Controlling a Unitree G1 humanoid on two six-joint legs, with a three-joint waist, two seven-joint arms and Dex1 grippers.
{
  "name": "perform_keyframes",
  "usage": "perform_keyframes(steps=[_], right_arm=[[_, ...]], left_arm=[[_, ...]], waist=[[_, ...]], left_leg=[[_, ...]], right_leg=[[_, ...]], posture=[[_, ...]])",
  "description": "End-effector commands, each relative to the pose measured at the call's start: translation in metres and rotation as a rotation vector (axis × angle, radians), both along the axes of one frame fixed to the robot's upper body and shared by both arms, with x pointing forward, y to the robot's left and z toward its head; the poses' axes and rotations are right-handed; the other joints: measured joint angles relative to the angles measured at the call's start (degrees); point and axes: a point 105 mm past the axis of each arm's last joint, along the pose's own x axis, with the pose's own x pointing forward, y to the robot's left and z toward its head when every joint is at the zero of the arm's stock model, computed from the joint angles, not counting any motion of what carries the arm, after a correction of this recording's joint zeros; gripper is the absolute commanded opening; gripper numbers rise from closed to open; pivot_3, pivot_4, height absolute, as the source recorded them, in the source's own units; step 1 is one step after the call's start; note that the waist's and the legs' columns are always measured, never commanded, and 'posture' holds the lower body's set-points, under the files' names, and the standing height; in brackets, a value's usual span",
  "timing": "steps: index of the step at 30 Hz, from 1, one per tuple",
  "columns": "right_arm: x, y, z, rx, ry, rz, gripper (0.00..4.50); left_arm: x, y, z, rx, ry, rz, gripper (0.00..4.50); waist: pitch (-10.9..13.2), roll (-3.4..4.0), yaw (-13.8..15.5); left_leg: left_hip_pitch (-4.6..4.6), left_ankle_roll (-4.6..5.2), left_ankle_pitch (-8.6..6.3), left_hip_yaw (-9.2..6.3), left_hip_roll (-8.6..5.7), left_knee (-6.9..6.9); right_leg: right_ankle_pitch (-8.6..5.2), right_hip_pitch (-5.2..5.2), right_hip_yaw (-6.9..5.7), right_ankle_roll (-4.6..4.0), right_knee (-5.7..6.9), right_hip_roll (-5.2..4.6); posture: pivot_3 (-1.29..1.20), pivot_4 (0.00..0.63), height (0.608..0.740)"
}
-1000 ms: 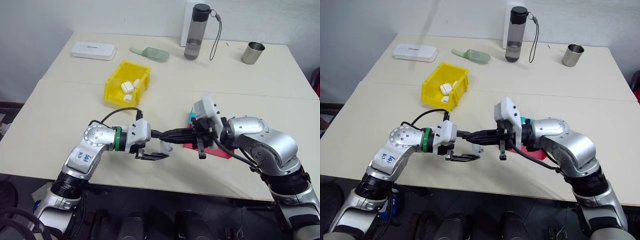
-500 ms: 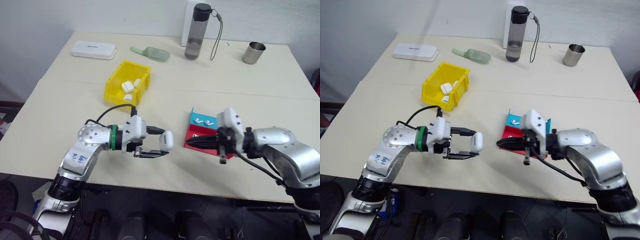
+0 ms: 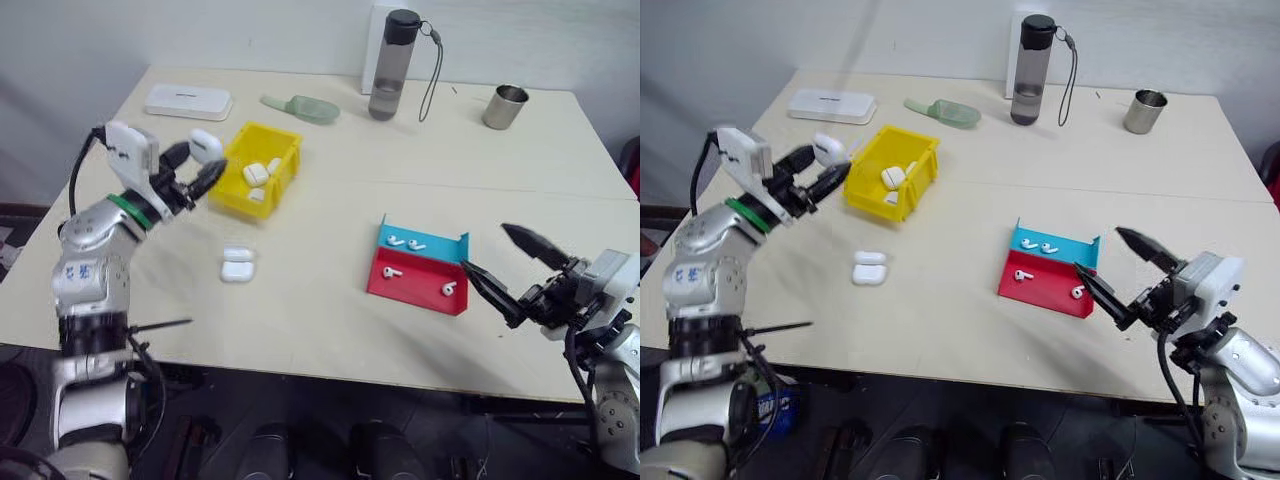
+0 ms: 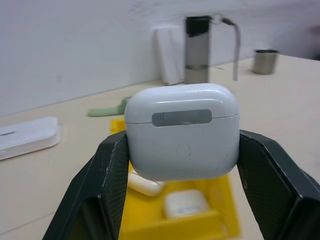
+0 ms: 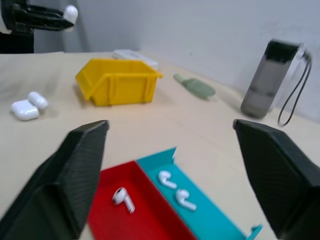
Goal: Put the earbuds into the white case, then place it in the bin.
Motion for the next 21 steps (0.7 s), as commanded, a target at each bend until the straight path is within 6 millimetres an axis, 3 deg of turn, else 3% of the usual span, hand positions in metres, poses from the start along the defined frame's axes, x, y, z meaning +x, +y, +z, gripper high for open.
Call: perform_keyframes(steps=[1, 9, 14, 16, 18, 21], right_arm=[[-0.003, 0.009, 0.01, -0.012, -0.085, 0.008, 4.48], [0.003, 0.017, 0.009, -0.026, -0.108, -0.003, 4.48], [0.001, 0.023, 0.0, -0.032, -0.07, 0.007, 4.5], [0.0, 0.024, -0.004, -0.041, -0.049, 0.017, 4.5], [-0.002, 0.022, -0.01, -0.074, -0.024, 0.035, 4.5], [-0.005, 0.013, -0.019, -0.133, 0.015, 0.057, 4.5]], left_arm=[[0.024, -0.008, -0.003, 0.012, 0.004, -0.003, 2.79], [0.049, -0.02, -0.028, 0.089, 0.109, 0.009, 2.79], [0.048, -0.031, -0.023, 0.116, 0.092, -0.058, 4.41], [0.043, -0.031, -0.014, 0.111, 0.05, -0.09, 4.46], [0.036, -0.018, -0.009, 0.124, 0.024, -0.084, 4.46], [-0.001, -0.004, -0.017, 0.291, -0.019, -0.174, 4.46]], waist=[[0.01, -0.02, 0.11], [0.14, -0.3, -0.37], [0.15, -0.33, -0.34], [0.15, -0.33, -0.34], [0.15, -0.33, -0.4], [0.14, -0.32, -1.48]], left_leg=[[-0.01, 0.0, 0.0, 0.01, -0.02, -0.01], [-0.36, 0.11, 0.06, 0.23, -0.35, -0.02], [-0.36, 0.14, 0.08, 0.23, -0.34, 0.01], [-0.36, 0.14, 0.08, 0.22, -0.35, 0.01], [-0.36, 0.14, 0.08, 0.22, -0.36, 0.01], [-0.31, 0.14, 0.08, 0.24, -0.31, -0.03]], right_leg=[[0.0, -0.05, -0.02, 0.0, 0.05, 0.0], [0.0, -0.84, -0.44, 0.01, 0.8, -0.04], [0.0, -0.84, -0.46, 0.01, 0.84, -0.05], [0.0, -0.84, -0.45, 0.01, 0.85, -0.06], [0.0, -0.84, -0.46, 0.01, 0.86, -0.07], [0.0, -0.84, -0.35, 0.01, 0.86, -0.13]], posture=[[0.0, 0.15, 0.74], [0.0, 0.15, 0.74], [0.0, 0.15, 0.74], [0.0, 0.15, 0.74], [0.0, 0.15, 0.74], [0.0, 0.15, 0.74]])
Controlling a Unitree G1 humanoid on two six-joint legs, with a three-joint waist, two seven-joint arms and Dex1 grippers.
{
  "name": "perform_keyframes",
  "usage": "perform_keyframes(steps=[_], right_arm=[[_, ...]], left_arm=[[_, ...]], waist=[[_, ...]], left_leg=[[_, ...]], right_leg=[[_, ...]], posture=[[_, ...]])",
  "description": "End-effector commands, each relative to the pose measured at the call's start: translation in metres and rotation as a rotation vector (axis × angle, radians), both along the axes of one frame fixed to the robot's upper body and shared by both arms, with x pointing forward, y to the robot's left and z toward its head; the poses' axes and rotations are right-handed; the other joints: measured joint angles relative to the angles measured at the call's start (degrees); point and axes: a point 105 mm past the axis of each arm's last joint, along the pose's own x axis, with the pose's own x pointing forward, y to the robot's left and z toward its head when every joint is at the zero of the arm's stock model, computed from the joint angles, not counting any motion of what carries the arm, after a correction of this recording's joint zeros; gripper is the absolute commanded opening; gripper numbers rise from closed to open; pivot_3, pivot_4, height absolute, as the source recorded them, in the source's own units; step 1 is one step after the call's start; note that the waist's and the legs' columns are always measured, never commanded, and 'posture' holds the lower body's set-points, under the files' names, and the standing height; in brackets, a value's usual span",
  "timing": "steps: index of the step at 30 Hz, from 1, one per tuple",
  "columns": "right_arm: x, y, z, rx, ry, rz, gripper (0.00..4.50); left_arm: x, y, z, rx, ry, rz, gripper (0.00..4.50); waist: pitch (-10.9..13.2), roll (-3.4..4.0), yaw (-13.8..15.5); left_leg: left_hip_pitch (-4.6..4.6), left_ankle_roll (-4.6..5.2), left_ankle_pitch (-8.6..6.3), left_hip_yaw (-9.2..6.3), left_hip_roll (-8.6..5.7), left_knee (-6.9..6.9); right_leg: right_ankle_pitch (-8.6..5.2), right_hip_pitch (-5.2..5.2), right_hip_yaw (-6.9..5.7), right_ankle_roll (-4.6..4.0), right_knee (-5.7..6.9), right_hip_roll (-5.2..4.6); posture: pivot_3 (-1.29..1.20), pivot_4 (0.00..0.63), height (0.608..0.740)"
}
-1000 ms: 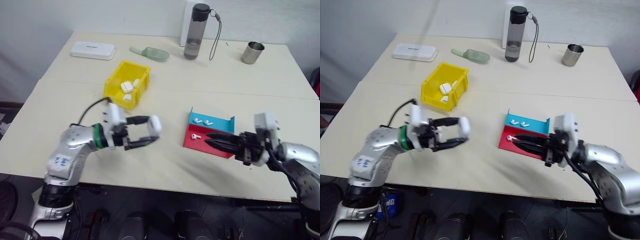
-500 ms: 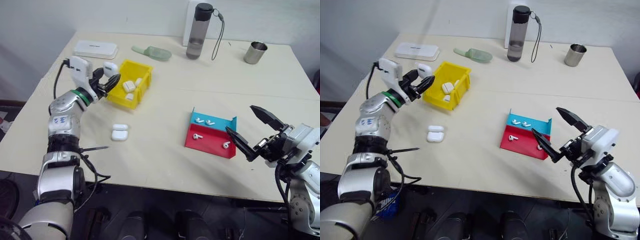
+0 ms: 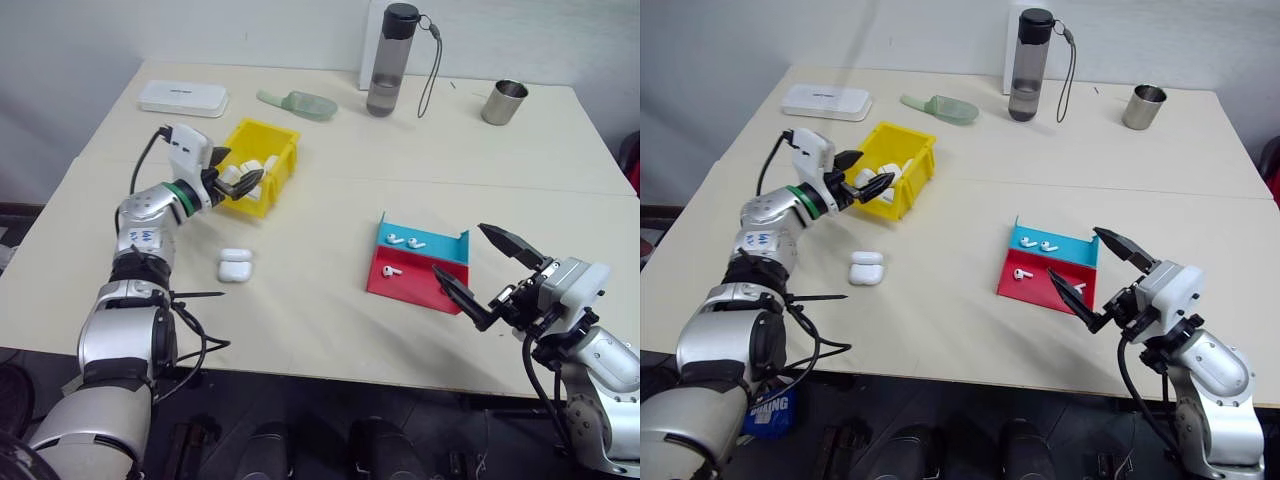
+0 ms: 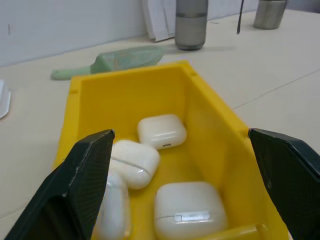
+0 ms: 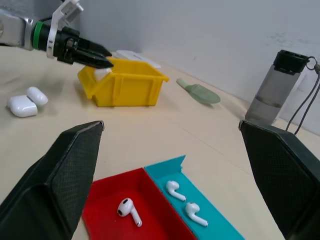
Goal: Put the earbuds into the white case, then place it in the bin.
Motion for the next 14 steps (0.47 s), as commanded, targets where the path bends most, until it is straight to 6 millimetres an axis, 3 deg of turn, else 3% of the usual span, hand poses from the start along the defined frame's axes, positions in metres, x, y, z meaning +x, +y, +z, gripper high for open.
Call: perform_keyframes(steps=[1, 4, 8, 14], right_arm=[[-0.006, -0.011, -0.001, -0.071, -0.002, 0.028, 4.5], [-0.009, -0.02, -0.01, -0.159, 0.039, 0.075, 4.5], [-0.012, -0.043, -0.016, -0.267, 0.092, 0.135, 4.5], [-0.011, -0.062, -0.017, -0.357, 0.107, 0.183, 4.5]], left_arm=[[-0.044, 0.022, 0.003, 0.19, -0.054, -0.083, 4.46], [-0.1, 0.04, -0.018, 0.272, 0.015, -0.185, 4.46], [-0.17, 0.076, -0.051, 0.369, 0.148, -0.142, 4.46], [-0.231, 0.102, -0.073, 0.427, 0.268, -0.026, 4.46]], waist=[[-0.01, 0.02, -1.22], [0.0, 0.02, -1.58], [0.0, 0.01, -1.25], [0.03, 0.02, 0.44]], left_leg=[[0.03, -0.01, 0.0, 0.0, 0.03, -0.01], [0.18, -0.07, 0.01, -0.17, 0.06, -0.09], [0.23, -0.1, 0.02, -0.22, 0.13, -0.01], [1.11, 0.02, -0.11, -0.43, 0.13, -0.13]], right_leg=[[0.0, 0.0, 0.05, 0.0, 0.0, -0.03], [0.0, 0.02, 0.4, -0.01, -0.01, -0.06], [-0.01, 0.14, 0.89, -0.03, -0.12, -0.14], [-0.06, 1.25, 0.87, -0.12, -0.95, -0.24]], posture=[[0.0, 0.15, 0.74], [0.0, 0.15, 0.74], [0.0, 0.15, 0.74], [0.0, 0.15, 0.74]])
